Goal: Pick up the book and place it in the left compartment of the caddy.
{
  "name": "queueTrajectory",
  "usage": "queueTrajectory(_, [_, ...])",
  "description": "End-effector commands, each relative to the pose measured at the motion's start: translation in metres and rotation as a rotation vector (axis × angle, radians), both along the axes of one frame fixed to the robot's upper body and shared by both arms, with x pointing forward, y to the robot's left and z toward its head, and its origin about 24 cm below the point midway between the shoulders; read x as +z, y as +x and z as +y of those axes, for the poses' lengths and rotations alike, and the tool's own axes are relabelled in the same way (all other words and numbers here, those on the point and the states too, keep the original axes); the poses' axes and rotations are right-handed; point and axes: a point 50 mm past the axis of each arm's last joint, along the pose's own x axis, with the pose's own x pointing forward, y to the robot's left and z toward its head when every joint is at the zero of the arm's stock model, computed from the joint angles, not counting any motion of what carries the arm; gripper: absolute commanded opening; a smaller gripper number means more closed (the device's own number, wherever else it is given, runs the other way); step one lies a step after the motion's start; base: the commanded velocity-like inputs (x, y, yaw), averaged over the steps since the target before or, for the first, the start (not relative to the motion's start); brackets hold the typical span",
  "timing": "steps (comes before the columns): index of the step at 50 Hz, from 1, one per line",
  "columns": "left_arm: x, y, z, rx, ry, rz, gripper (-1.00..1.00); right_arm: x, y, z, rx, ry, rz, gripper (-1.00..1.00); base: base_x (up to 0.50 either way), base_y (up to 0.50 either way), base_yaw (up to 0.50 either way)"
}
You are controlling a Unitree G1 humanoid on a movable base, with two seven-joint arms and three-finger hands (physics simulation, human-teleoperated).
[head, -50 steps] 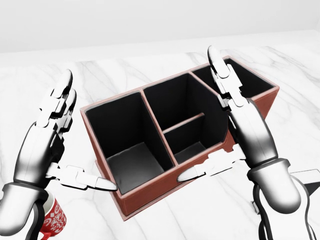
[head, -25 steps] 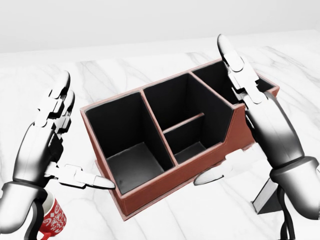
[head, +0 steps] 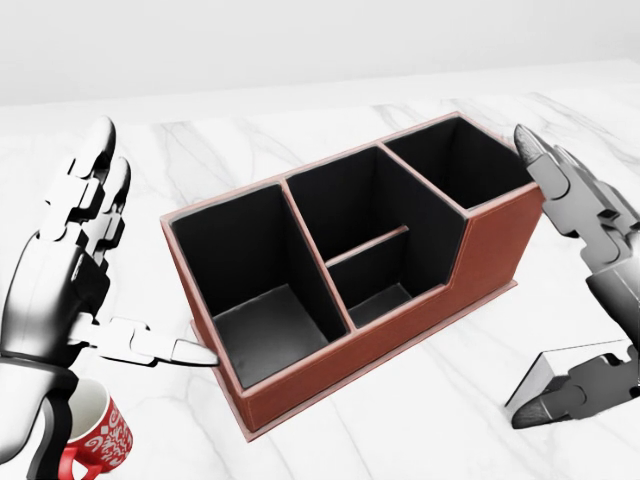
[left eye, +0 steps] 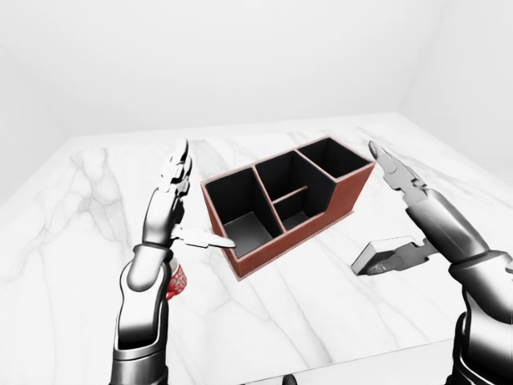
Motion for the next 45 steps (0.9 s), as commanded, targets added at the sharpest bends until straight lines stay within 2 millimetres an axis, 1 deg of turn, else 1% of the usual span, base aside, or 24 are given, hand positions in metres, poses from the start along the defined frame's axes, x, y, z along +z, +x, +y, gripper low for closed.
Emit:
queueTrajectory(1, [0.004,-0.002,0.003,0.007,-0.006,-0.018,1.00,-0.005,-0.006,-0.031,-0.223,-0.113,0.046,1.00,0.00,0.00,0.00])
queueTrajectory(7, [0.003,-0.002,0.004,0.009,-0.007,-0.016,1.00,-0.022,0.000,-0.048,-0.322,-0.153,0.148,1.00,0.00,0.00,0.00])
queueTrajectory(9, [0.003,-0.002,0.004,0.010,-0.008,-0.015,1.00,-0.024,0.001,-0.048,-0.330,-0.152,0.156,1.00,0.00,0.00,0.00])
queueTrajectory(13, [0.002,-0.002,0.005,0.012,-0.009,-0.008,1.00,-0.039,0.007,-0.053,-0.366,-0.184,0.234,1.00,0.00,0.00,0.00])
queueTrajectory(14, [0.001,-0.002,0.005,0.013,-0.009,-0.006,1.00,-0.047,0.009,-0.056,-0.384,-0.210,0.279,1.00,0.00,0.00,0.00])
queueTrajectory(17, [0.001,-0.002,0.005,0.014,-0.010,-0.006,1.00,-0.055,0.013,-0.057,-0.406,-0.233,0.321,1.00,0.00,0.00,0.00])
queueTrajectory(21, [0.000,-0.003,0.006,0.017,-0.012,-0.002,1.00,-0.061,0.019,-0.060,-0.434,-0.281,0.358,1.00,0.00,0.00,0.00])
queueTrajectory(24, [0.000,-0.003,0.007,0.020,-0.014,-0.001,1.00,-0.067,0.025,-0.059,-0.426,-0.355,0.382,1.00,0.00,0.00,0.00])
queueTrajectory(33, [-0.002,-0.003,0.009,0.023,-0.018,0.008,1.00,-0.074,0.040,-0.058,-0.416,-0.510,0.420,1.00,0.00,0.00,0.00])
queueTrajectory(45, [-0.004,-0.004,0.011,0.029,-0.024,0.015,1.00,-0.075,0.052,-0.058,-0.414,-0.621,0.429,1.00,0.00,0.00,0.00])
